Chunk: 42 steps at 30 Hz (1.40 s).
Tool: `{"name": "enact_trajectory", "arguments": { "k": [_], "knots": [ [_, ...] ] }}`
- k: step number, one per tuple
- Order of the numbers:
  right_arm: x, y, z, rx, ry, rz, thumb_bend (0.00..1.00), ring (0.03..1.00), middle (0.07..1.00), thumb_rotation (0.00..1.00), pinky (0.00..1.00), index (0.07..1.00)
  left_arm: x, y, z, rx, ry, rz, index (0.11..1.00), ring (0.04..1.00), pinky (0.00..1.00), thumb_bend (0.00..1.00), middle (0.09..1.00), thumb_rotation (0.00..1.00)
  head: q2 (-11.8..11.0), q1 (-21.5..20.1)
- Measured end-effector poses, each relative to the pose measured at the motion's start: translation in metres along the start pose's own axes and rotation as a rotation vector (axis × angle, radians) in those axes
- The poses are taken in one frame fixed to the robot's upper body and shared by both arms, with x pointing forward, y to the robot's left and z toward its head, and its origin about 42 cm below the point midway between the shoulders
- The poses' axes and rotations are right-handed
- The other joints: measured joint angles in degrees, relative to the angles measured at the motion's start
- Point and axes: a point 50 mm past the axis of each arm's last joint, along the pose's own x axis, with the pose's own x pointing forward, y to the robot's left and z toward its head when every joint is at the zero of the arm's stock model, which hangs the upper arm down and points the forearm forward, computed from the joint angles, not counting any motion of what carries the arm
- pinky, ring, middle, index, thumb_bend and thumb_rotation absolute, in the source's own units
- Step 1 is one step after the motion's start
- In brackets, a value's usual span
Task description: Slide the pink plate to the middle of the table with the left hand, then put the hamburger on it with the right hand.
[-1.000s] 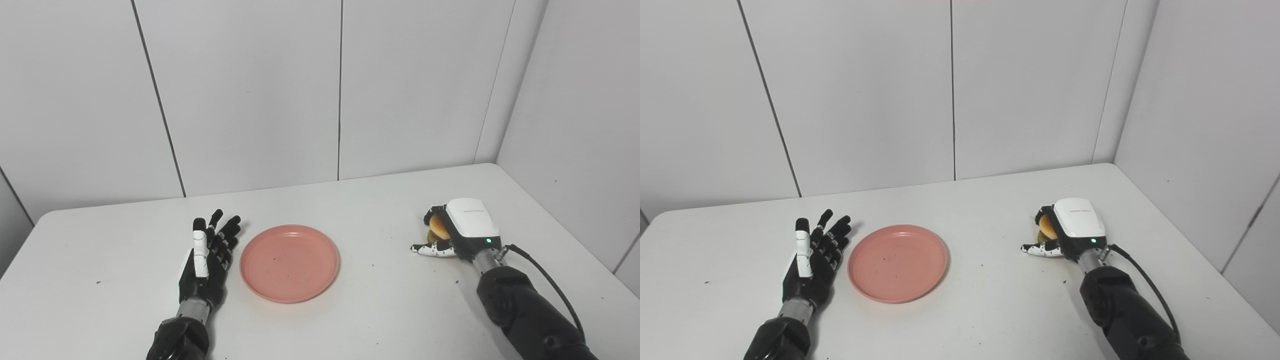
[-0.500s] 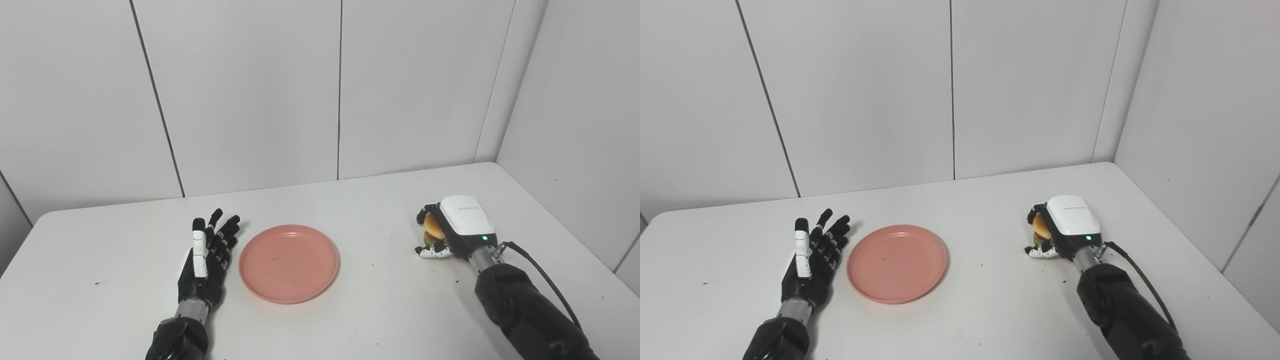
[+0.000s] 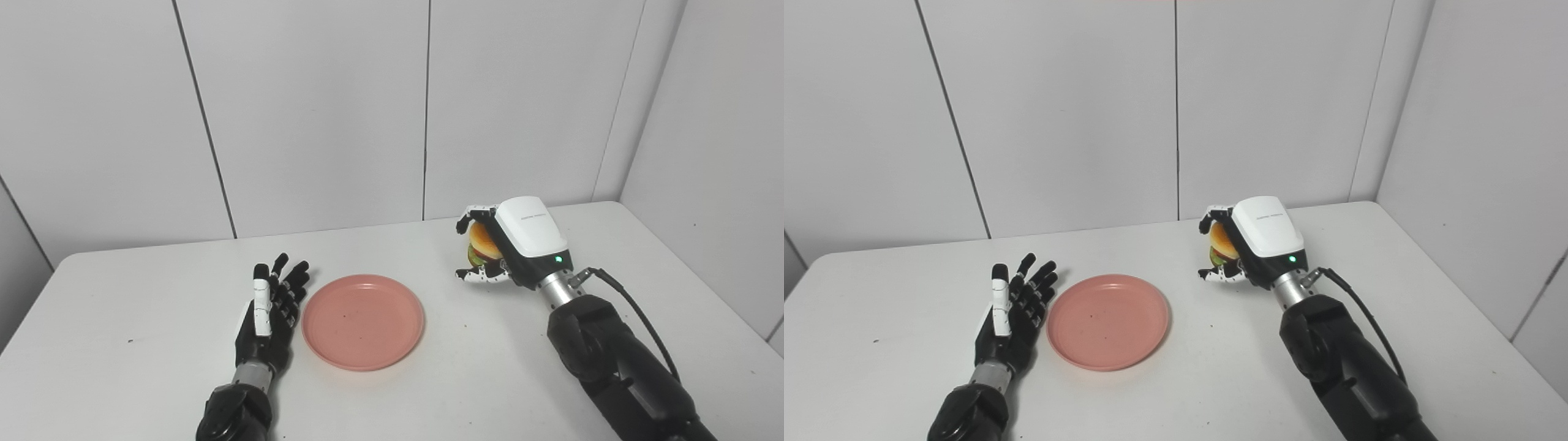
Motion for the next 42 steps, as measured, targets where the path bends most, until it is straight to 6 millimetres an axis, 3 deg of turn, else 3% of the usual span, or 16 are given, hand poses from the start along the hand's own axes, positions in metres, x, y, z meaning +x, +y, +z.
{"name": "enact_trajectory", "arguments": {
  "k": [10, 23, 29, 35, 42],
  "knots": [
    [0.018, 0.002, 0.031, 0.060, -0.037, -0.032, 0.52, 0.367, 0.475, 0.00, 0.28, 0.488, 0.001, -0.014, -0.005, -0.012, 0.002, 0.002, 0.959, 0.943, 1.00, 0.92, 0.870, 0.96, -0.4, 3.5],
    [0.032, 0.053, 0.062, 0.114, -0.061, 0.093, 0.52, 0.340, 0.435, 0.01, 0.27, 0.514, 0.001, -0.021, -0.009, -0.010, -0.009, 0.010, 0.940, 0.900, 0.99, 0.96, 0.843, 0.95, -1.2, 6.2],
    [0.037, 0.065, 0.073, 0.127, -0.081, 0.104, 0.52, 0.288, 0.407, 0.01, 0.22, 0.514, 0.001, -0.024, -0.012, -0.006, -0.016, 0.017, 0.937, 0.881, 0.94, 0.98, 0.848, 0.95, -1.3, 6.9],
    [0.039, 0.080, 0.085, 0.158, -0.088, 0.113, 0.51, 0.264, 0.401, 0.01, 0.20, 0.512, 0.001, -0.025, -0.014, -0.004, -0.020, 0.018, 0.940, 0.887, 0.96, 0.98, 0.840, 0.96, -1.5, 7.7],
    [0.040, 0.091, 0.092, 0.186, -0.082, 0.137, 0.51, 0.287, 0.408, 0.01, 0.22, 0.514, 0.002, -0.025, -0.014, -0.002, -0.019, 0.018, 0.931, 0.867, 0.95, 0.96, 0.816, 0.96, -1.5, 7.8]
  ]
}}
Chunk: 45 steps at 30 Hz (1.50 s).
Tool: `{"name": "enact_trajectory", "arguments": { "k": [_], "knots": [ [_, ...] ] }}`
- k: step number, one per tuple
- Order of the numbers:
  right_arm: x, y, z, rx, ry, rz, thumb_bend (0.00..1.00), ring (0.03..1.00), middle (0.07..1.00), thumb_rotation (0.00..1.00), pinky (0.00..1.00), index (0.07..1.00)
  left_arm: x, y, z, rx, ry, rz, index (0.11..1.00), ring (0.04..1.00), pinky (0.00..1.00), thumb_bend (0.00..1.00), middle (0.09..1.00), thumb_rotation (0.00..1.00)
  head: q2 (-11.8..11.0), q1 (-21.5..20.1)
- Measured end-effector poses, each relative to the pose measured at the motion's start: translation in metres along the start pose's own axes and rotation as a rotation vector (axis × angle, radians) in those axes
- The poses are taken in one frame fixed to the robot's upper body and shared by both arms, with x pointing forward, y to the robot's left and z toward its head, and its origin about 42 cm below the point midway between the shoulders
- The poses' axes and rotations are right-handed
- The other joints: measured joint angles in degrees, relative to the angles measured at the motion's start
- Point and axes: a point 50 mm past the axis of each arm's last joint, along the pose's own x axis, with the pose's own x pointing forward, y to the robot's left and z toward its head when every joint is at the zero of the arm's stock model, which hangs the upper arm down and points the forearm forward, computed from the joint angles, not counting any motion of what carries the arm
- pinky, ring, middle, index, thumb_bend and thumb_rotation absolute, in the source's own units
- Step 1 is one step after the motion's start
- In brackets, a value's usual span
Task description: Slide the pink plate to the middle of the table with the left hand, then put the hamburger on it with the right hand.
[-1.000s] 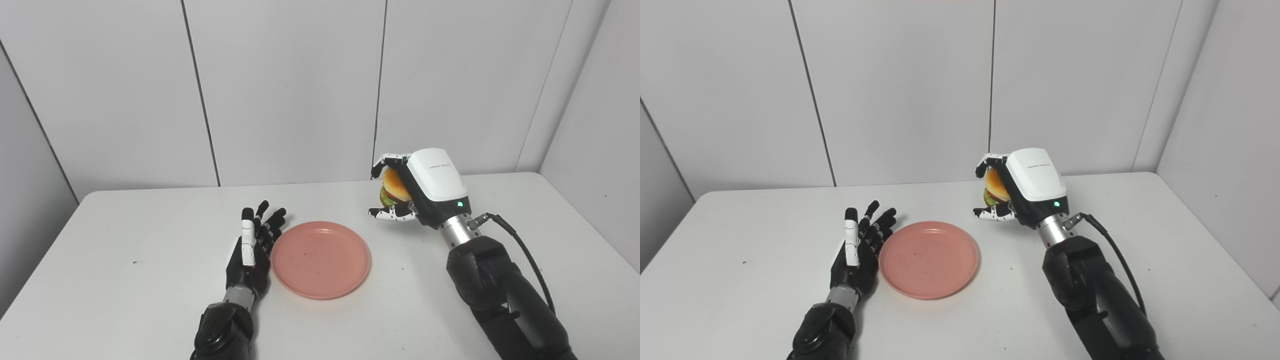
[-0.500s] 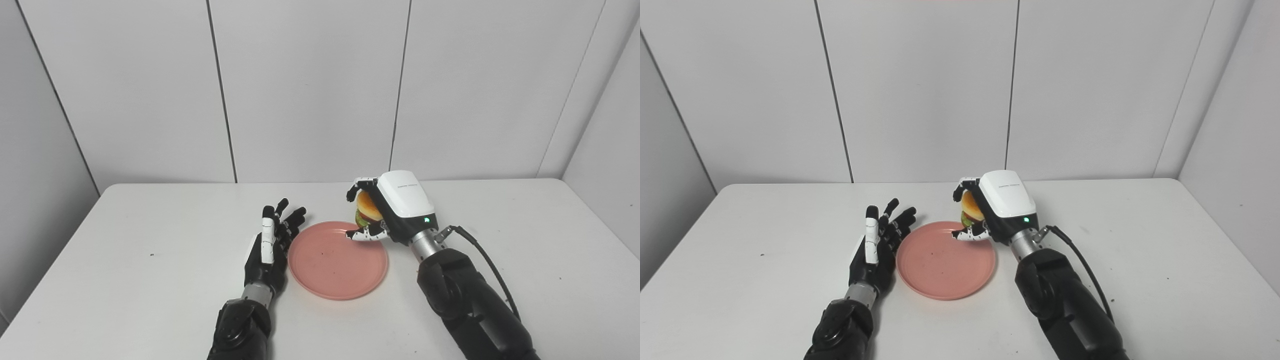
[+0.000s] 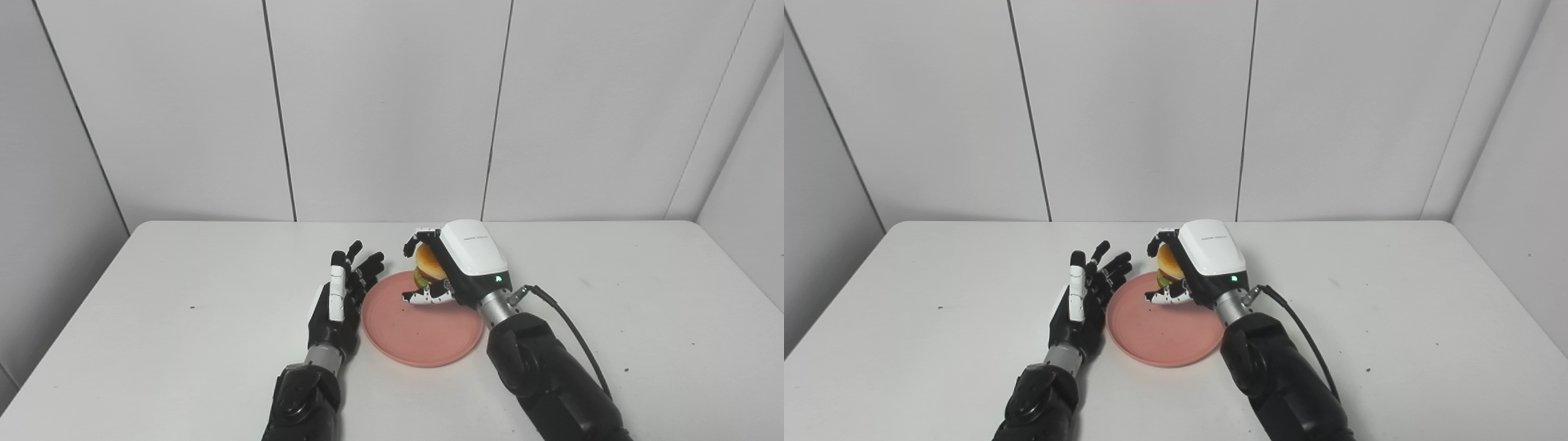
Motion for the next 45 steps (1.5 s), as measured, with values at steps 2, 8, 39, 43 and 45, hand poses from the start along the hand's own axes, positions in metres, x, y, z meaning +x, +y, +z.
{"name": "enact_trajectory", "arguments": {
  "k": [2, 8, 39, 43, 45],
  "knots": [
    [0.001, 0.003, 0.002, 0.019, 0.003, 0.003, 0.51, 0.286, 0.407, 0.01, 0.22, 0.513, 0.000, 0.000, 0.000, 0.005, -0.003, 0.003, 0.931, 0.864, 0.94, 0.96, 0.813, 0.96, 0.1, 0.3],
    [0.002, 0.011, 0.006, 0.065, 0.015, 0.019, 0.51, 0.287, 0.401, 0.01, 0.23, 0.510, 0.000, -0.002, 0.000, 0.025, -0.004, 0.000, 0.937, 0.871, 0.95, 0.95, 0.814, 0.96, 0.3, 0.4],
    [-0.013, 0.045, -0.009, -0.052, 0.017, 0.141, 0.75, 0.789, 0.762, 0.74, 0.85, 0.735, 0.000, -0.001, 0.000, 0.029, -0.001, -0.009, 0.937, 0.900, 0.94, 0.94, 0.859, 0.96, 1.1, -0.3],
    [-0.015, 0.046, -0.010, -0.054, 0.019, 0.147, 0.77, 0.849, 0.822, 0.81, 0.92, 0.770, 0.000, -0.001, 0.000, 0.027, 0.000, -0.009, 0.936, 0.907, 0.95, 0.94, 0.861, 0.95, 1.1, -0.4],
    [-0.016, 0.047, -0.010, -0.059, 0.020, 0.151, 0.78, 0.904, 0.874, 0.87, 0.97, 0.795, 0.000, -0.001, 0.000, 0.026, 0.002, -0.009, 0.931, 0.907, 0.95, 0.95, 0.857, 0.95, 1.1, -0.4]
  ]
}}
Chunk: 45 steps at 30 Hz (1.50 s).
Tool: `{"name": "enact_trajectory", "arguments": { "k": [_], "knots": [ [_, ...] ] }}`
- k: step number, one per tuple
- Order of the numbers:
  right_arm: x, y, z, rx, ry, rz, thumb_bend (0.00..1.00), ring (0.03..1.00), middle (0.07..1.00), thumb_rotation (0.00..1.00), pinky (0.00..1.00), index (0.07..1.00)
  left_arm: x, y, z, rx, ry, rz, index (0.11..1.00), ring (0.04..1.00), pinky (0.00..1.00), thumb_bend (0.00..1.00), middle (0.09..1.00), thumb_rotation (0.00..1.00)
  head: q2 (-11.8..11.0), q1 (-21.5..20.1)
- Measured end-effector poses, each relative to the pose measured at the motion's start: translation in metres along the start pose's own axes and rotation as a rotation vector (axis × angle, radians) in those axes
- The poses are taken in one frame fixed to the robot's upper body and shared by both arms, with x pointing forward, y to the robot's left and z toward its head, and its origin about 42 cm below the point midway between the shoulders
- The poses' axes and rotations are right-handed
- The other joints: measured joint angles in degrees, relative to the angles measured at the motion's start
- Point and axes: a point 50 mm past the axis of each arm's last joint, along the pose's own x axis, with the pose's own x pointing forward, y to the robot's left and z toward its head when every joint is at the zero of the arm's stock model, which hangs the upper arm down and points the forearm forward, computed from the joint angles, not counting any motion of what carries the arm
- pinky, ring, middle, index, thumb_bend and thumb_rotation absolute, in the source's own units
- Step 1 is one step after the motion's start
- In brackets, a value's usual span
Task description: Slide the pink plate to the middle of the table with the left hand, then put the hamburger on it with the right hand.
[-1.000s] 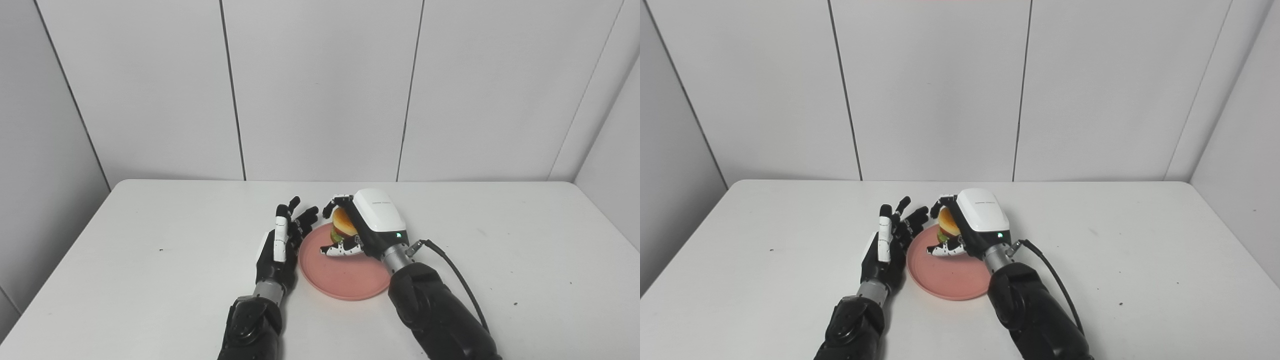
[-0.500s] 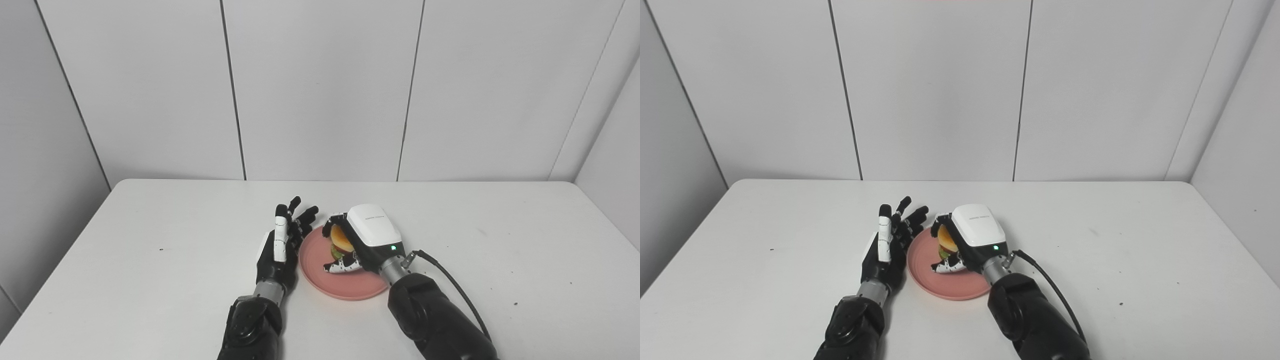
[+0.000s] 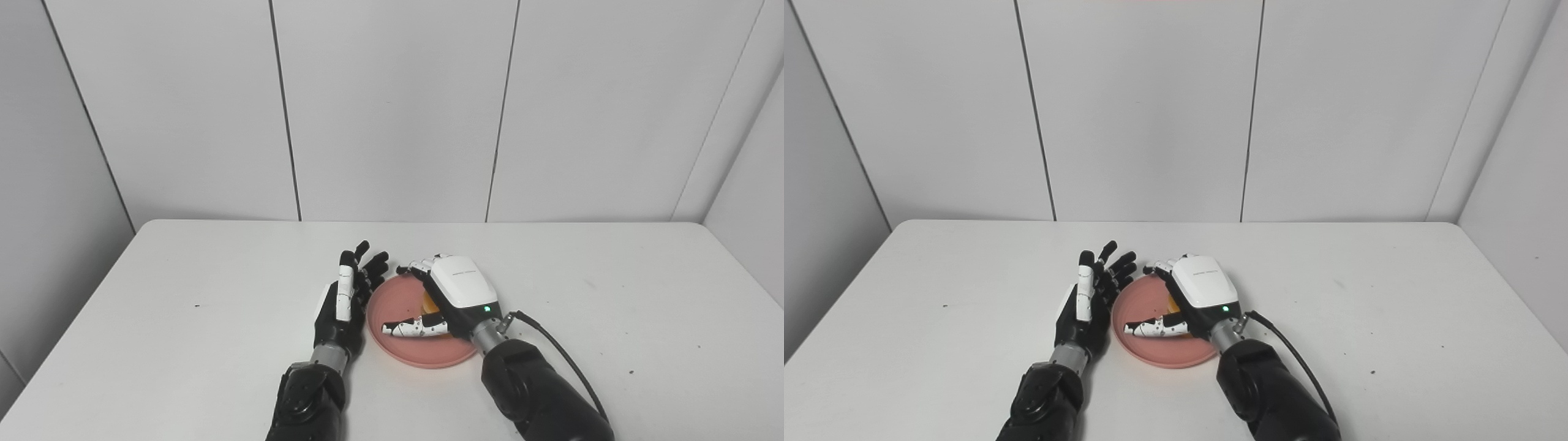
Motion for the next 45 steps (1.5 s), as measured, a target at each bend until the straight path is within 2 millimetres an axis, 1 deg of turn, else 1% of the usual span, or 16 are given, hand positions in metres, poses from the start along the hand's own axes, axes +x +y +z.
{"name": "enact_trajectory", "arguments": {
  "k": [1, 8, 16, 19, 22, 24, 25, 26, 29, 31, 32, 34, 37, 38, 41, 45],
  "knots": [
    [0.000, 0.001, 0.000, -0.002, 0.000, 0.002, 0.79, 0.936, 0.902, 0.89, 0.99, 0.807, 0.000, 0.000, 0.000, 0.000, 0.000, 0.000, 0.929, 0.908, 0.95, 0.95, 0.855, 0.94, 0.0, 0.0],
    [-0.001, 0.002, 0.000, -0.020, -0.005, 0.014, 0.79, 0.996, 0.959, 0.94, 1.00, 0.842, 0.000, 0.000, 0.000, -0.002, 0.001, 0.000, 0.926, 0.914, 0.94, 0.96, 0.865, 0.93, -0.1, 0.2],
    [-0.001, 0.000, 0.002, -0.021, -0.012, 0.024, 0.78, 0.985, 0.954, 0.94, 1.00, 0.847, 0.000, 0.000, 0.000, -0.003, 0.003, -0.003, 0.929, 0.913, 0.96, 0.96, 0.860, 0.94, -0.1, 0.1],
    [-0.002, -0.003, 0.001, 0.006, -0.005, 0.010, 0.79, 0.961, 0.938, 0.98, 1.00, 0.838, 0.000, 0.000, 0.000, -0.003, 0.004, -0.005, 0.935, 0.908, 0.97, 0.96, 0.856, 0.95, 0.1, 0.2],
    [-0.006, -0.010, 0.000, 0.110, 0.024, -0.034, 0.80, 0.941, 0.922, 1.00, 0.97, 0.830, 0.000, 0.000, 0.000, -0.003, 0.004, -0.005, 0.938, 0.906, 0.98, 0.96, 0.855, 0.95, 0.1, 0.2],
    [-0.009, -0.018, -0.002, 0.230, 0.054, -0.086, 0.83, 0.916, 0.901, 1.00, 0.89, 0.823, 0.000, 0.001, 0.001, -0.008, 0.004, -0.001, 0.943, 0.930, 1.00, 0.94, 0.872, 0.95, 0.0, 0.1],
    [-0.011, -0.023, -0.003, 0.303, 0.073, -0.125, 0.84, 0.905, 0.894, 1.00, 0.86, 0.821, -0.001, 0.002, 0.002, -0.018, 0.000, 0.004, 0.941, 0.932, 1.00, 0.94, 0.874, 0.94, 0.0, 0.0],
    [-0.011, -0.027, -0.003, 0.360, 0.085, -0.156, 0.83, 0.890, 0.893, 1.00, 0.81, 0.827, -0.001, 0.003, 0.003, -0.024, -0.002, 0.009, 0.926, 0.927, 0.98, 0.92, 0.868, 0.93, -0.1, 0.0],
    [-0.016, -0.040, -0.005, 0.502, 0.108, -0.236, 0.82, 0.866, 0.884, 1.00, 0.75, 0.826, -0.001, 0.005, 0.004, -0.023, -0.022, 0.041, 0.907, 0.923, 0.97, 0.92, 0.877, 0.90, -0.1, 0.0],
    [-0.017, -0.046, -0.009, 0.566, 0.121, -0.274, 0.82, 0.861, 0.881, 1.00, 0.74, 0.825, -0.002, 0.005, 0.003, 0.000, -0.046, 0.070, 0.905, 0.925, 0.97, 0.92, 0.882, 0.90, -0.2, 0.1],
    [-0.018, -0.047, -0.011, 0.596, 0.124, -0.286, 0.78, 0.862, 0.876, 1.00, 0.76, 0.826, -0.002, 0.006, 0.003, 0.018, -0.056, 0.081, 0.911, 0.951, 0.98, 0.92, 0.912, 0.91, -0.2, 0.1],
    [-0.020, -0.049, -0.018, 0.704, 0.127, -0.334, 0.77, 0.851, 0.863, 1.00, 0.77, 0.824, -0.001, 0.005, 0.003, 0.060, -0.068, 0.105, 0.925, 0.980, 0.99, 0.92, 0.949, 0.93, -0.2, 0.1],
    [-0.025, -0.044, -0.034, 0.908, 0.175, -0.429, 0.80, 0.836, 0.846, 1.00, 0.79, 0.833, -0.002, 0.001, 0.004, 0.141, -0.118, 0.130, 0.964, 0.999, 1.00, 0.91, 0.994, 0.95, 0.1, 0.1],
    [-0.029, -0.040, -0.038, 0.974, 0.203, -0.454, 0.81, 0.846, 0.853, 1.00, 0.82, 0.851, -0.002, 0.001, 0.005, 0.170, -0.131, 0.136, 0.980, 1.000, 1.00, 0.91, 0.998, 0.94, 0.2, 0.0],
    [-0.040, -0.023, -0.047, 1.138, 0.288, -0.496, 0.83, 0.866, 0.873, 1.00, 0.85, 0.875, -0.003, 0.001, 0.006, 0.235, -0.149, 0.167, 0.990, 1.000, 1.00, 0.92, 1.000, 0.93, 0.3, 0.0],
    [-0.057, 0.001, -0.057, 1.223, 0.368, -0.481, 0.83, 0.876, 0.882, 1.00, 0.86, 0.873, -0.003, 0.003, 0.006, 0.293, -0.155, 0.221, 0.999, 1.000, 1.00, 0.90, 1.000, 0.96, 0.3, 0.0]
  ]
}}
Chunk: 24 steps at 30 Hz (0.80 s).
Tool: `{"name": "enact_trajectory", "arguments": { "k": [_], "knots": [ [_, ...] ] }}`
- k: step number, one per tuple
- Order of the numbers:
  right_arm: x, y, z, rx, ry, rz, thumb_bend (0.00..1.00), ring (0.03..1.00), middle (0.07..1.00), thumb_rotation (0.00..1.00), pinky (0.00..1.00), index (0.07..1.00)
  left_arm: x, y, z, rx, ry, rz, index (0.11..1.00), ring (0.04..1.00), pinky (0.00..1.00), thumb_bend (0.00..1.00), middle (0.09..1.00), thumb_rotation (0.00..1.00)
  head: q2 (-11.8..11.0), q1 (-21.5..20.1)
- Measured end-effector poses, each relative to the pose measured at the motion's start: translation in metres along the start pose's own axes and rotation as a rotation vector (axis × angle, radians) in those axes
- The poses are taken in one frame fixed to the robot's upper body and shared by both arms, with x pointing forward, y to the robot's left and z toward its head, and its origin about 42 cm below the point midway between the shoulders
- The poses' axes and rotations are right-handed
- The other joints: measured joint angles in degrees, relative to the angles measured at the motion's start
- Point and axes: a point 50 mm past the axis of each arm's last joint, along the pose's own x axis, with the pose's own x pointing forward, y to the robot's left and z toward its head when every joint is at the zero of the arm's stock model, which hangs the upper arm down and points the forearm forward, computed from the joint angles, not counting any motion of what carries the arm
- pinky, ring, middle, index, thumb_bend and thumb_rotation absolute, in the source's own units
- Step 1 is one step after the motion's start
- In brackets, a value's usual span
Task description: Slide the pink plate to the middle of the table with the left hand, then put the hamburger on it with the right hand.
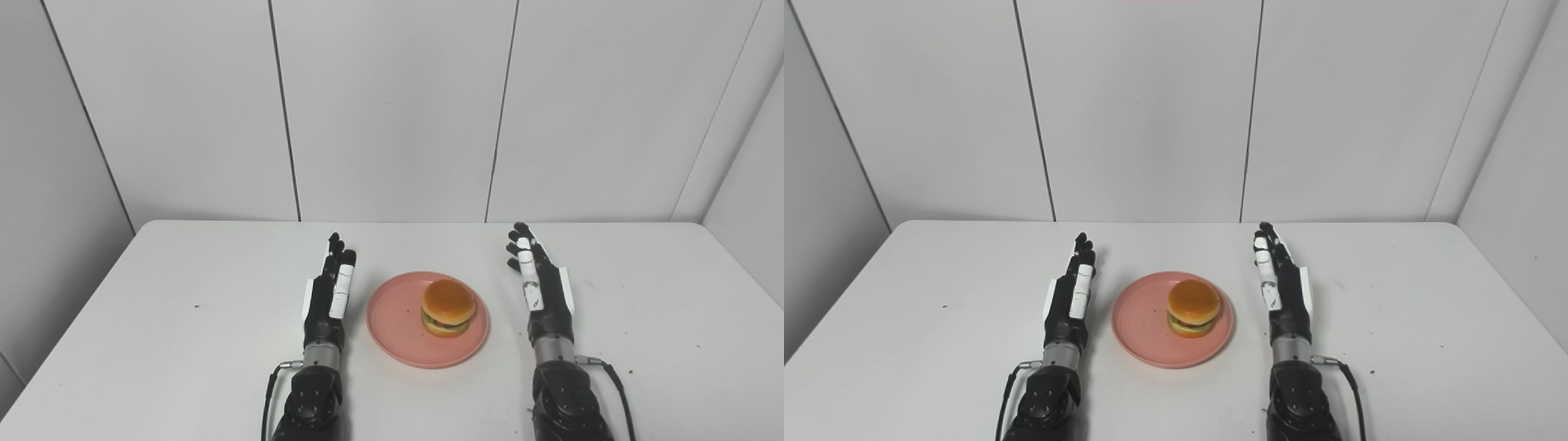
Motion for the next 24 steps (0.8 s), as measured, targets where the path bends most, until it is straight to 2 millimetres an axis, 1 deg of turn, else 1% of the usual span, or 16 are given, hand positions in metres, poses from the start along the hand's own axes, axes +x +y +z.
{"name": "enact_trajectory", "arguments": {
  "k": [2, 4, 8, 10, 13, 18, 20, 24],
  "knots": [
    [-0.003, -0.005, -0.007, 0.019, 0.026, -0.015, 0.82, 0.879, 0.876, 1.00, 0.90, 0.866, 0.000, 0.001, 0.000, 0.018, -0.001, 0.019, 0.999, 1.000, 1.00, 0.88, 1.000, 0.95, 0.1, -0.1],
    [-0.003, -0.009, -0.012, 0.026, 0.044, -0.022, 0.83, 0.880, 0.874, 1.00, 0.91, 0.864, 0.001, 0.002, -0.001, 0.021, 0.004, 0.026, 1.000, 1.000, 1.00, 0.87, 1.000, 0.95, 0.1, -0.1],
    [-0.001, -0.010, -0.012, 0.056, 0.036, -0.017, 0.85, 0.890, 0.875, 1.00, 0.95, 0.863, 0.002, 0.005, -0.002, 0.034, 0.036, 0.027, 1.000, 1.000, 1.00, 0.86, 1.000, 0.96, 0.1, -0.4],
    [0.000, -0.010, -0.013, 0.066, 0.037, -0.016, 0.83, 0.889, 0.876, 1.00, 0.95, 0.867, 0.002, 0.008, -0.003, 0.041, 0.045, 0.025, 1.000, 1.000, 1.00, 0.86, 1.000, 0.96, 0.1, -0.6],
    [0.001, -0.010, -0.013, 0.068, 0.024, -0.016, 0.80, 0.870, 0.865, 1.00, 0.90, 0.854, 0.003, 0.013, -0.004, 0.047, 0.064, 0.026, 1.000, 1.000, 1.00, 0.87, 1.000, 0.95, 0.3, -0.8],
    [0.001, -0.010, -0.013, 0.071, 0.019, -0.017, 0.80, 0.870, 0.867, 1.00, 0.91, 0.855, 0.003, 0.016, -0.004, 0.056, 0.085, 0.027, 1.000, 1.000, 1.00, 0.91, 1.000, 0.95, 0.4, -0.9],
    [0.001, -0.010, -0.013, 0.071, 0.020, -0.018, 0.81, 0.875, 0.872, 1.00, 0.92, 0.862, 0.003, 0.017, -0.004, 0.060, 0.087, 0.023, 1.000, 1.000, 1.00, 0.91, 1.000, 0.95, 0.4, -0.9],
    [0.001, -0.010, -0.013, 0.068, 0.020, -0.018, 0.80, 0.872, 0.874, 1.00, 0.91, 0.867, 0.002, 0.016, -0.005, 0.063, 0.092, 0.008, 0.991, 1.000, 1.00, 0.92, 1.000, 0.95, 0.5, -1.1]
  ]
}}
